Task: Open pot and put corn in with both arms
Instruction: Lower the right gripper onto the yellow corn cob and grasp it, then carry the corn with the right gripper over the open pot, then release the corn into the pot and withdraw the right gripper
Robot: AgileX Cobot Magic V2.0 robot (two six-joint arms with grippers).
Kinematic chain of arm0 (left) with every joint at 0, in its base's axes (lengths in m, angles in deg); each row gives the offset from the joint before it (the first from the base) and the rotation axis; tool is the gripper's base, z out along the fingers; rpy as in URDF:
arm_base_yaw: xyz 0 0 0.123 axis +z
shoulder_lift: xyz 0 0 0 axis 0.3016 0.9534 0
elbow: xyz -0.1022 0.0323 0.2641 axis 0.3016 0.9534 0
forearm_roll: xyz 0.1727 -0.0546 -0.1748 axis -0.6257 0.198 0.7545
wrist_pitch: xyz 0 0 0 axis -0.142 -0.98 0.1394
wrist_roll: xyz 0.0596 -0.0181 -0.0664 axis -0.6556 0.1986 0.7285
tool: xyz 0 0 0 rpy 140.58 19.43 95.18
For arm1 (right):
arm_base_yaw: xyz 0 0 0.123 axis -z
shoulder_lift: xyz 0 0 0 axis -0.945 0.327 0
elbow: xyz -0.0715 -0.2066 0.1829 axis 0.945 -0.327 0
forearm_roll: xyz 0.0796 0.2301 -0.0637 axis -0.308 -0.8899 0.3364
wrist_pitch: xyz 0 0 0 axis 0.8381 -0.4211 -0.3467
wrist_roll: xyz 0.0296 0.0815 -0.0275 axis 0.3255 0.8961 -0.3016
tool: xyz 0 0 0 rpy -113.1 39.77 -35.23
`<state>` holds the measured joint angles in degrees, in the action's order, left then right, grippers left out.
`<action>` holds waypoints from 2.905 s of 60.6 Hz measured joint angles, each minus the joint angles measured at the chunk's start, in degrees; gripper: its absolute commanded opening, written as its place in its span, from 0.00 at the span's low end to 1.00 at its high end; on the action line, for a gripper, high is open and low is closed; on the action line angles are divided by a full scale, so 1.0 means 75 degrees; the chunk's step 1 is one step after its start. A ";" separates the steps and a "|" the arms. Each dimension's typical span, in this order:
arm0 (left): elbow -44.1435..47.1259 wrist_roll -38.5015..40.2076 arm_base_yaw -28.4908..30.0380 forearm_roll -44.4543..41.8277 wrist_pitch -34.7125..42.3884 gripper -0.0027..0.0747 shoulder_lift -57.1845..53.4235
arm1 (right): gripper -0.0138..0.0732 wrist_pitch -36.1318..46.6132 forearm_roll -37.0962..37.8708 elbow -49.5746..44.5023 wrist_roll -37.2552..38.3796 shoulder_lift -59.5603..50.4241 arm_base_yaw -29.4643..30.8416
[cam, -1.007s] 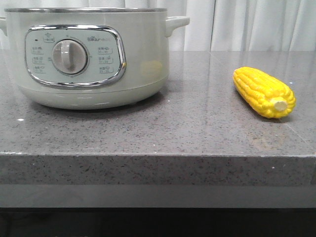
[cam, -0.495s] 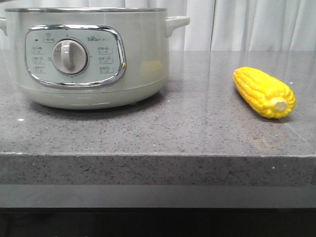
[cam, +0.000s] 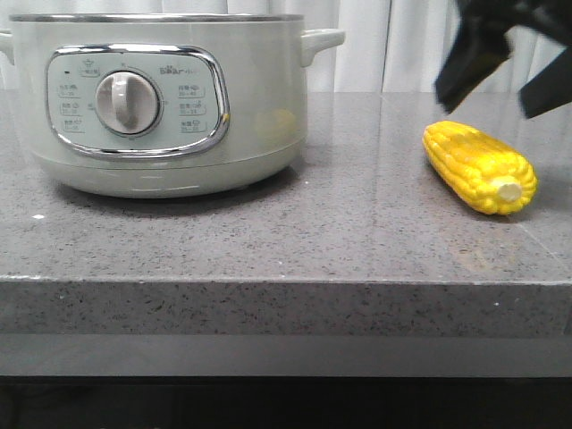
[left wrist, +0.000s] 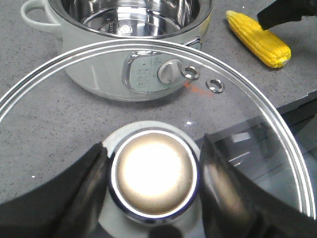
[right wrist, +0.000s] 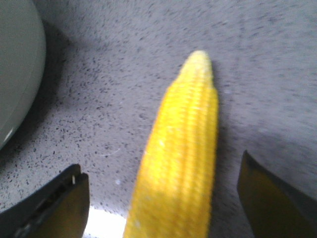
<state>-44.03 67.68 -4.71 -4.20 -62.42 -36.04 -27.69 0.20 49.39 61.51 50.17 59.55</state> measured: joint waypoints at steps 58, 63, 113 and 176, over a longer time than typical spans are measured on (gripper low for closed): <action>0.0000 0.0043 0.0000 0.0000 0.0000 0.36 0.0000 | 0.39 -0.0323 -0.0017 0.3873 -0.0475 0.0884 -0.1147; 0.0000 0.0043 0.0000 0.0000 0.0000 0.36 0.0000 | 0.39 -0.0449 -0.0017 0.4724 -0.0507 0.1496 -0.1664; 0.0000 0.0043 0.0000 0.0015 0.0000 0.36 0.0000 | 0.74 -0.1518 0.0012 0.6552 -0.0551 0.3650 -0.2796; -0.0218 0.0213 0.0000 0.0011 0.0000 0.36 0.0697 | 0.08 0.0845 0.0979 -0.0988 -0.0755 -0.3924 0.0285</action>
<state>-45.66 69.28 -4.71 -4.12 -62.42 -30.81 -21.35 7.54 41.97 55.85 20.74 61.69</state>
